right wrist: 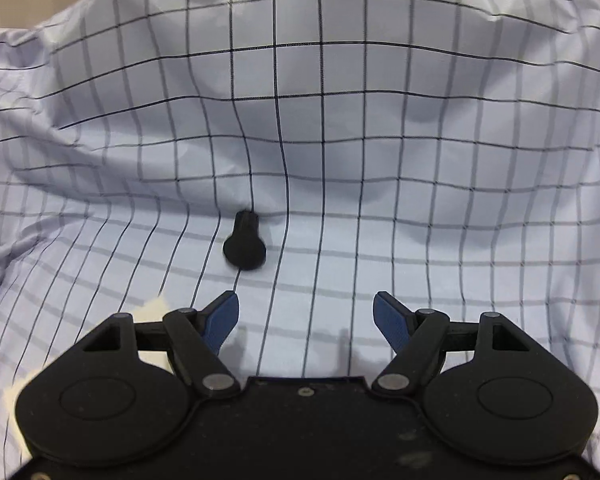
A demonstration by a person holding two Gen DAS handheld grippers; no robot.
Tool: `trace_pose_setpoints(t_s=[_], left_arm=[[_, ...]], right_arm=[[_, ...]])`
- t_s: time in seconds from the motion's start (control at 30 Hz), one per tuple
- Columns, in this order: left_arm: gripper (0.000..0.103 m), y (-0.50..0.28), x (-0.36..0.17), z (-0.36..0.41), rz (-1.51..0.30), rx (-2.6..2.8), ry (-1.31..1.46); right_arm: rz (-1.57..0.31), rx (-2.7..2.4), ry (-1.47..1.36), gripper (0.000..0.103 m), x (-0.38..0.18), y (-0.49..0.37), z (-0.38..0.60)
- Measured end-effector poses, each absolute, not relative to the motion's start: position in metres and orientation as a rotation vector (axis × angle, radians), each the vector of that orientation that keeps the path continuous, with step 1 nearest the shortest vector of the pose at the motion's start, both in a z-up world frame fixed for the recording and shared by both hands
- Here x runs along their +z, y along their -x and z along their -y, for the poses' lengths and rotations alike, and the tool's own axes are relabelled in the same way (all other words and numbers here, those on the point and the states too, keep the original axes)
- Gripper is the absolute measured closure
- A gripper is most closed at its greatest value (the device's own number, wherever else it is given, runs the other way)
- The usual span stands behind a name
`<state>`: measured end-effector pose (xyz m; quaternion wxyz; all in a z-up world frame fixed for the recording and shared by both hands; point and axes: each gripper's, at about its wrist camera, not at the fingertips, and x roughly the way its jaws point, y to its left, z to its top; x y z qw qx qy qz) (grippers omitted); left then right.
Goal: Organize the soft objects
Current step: 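Grasp the small black rubber plug on the sheet with the right gripper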
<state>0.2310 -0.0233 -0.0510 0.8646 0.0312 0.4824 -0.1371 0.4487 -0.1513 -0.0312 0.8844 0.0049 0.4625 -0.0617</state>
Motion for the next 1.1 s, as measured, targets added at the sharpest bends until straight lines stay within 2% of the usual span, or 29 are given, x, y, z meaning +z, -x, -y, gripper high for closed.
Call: trace_pose_setpoints(t_s=[0.3,0.57,0.73,0.93,1.1], left_arm=[[0.012,-0.251,-0.066,0.02,-1.059,-0.267,-0.052],[0.012,-0.258,-0.076,0.018,-1.097,-0.266,-0.036],[0.011,-0.257,-0.076,0.019,-1.094,-0.268,-0.038],[0.011,-0.258,-0.077,0.019,-1.094,-0.269,-0.041],[0.009,-0.258,-0.077,0.02,-1.093,-0.274,-0.044]], right_arm=[[-0.987,-0.099,0.049,0.029,-0.062,-0.503,0.122],[-1.013,-0.155,0.13,0.031,-0.081,-0.519,0.124],[-0.965,-0.356,0.062,0.029,-0.069,-0.513,0.16],[-1.008,-0.283,-0.097,0.03,-0.059,-0.507,0.175],[-1.054,-0.196,-0.137,0.034,-0.062,-0.514,0.159]])
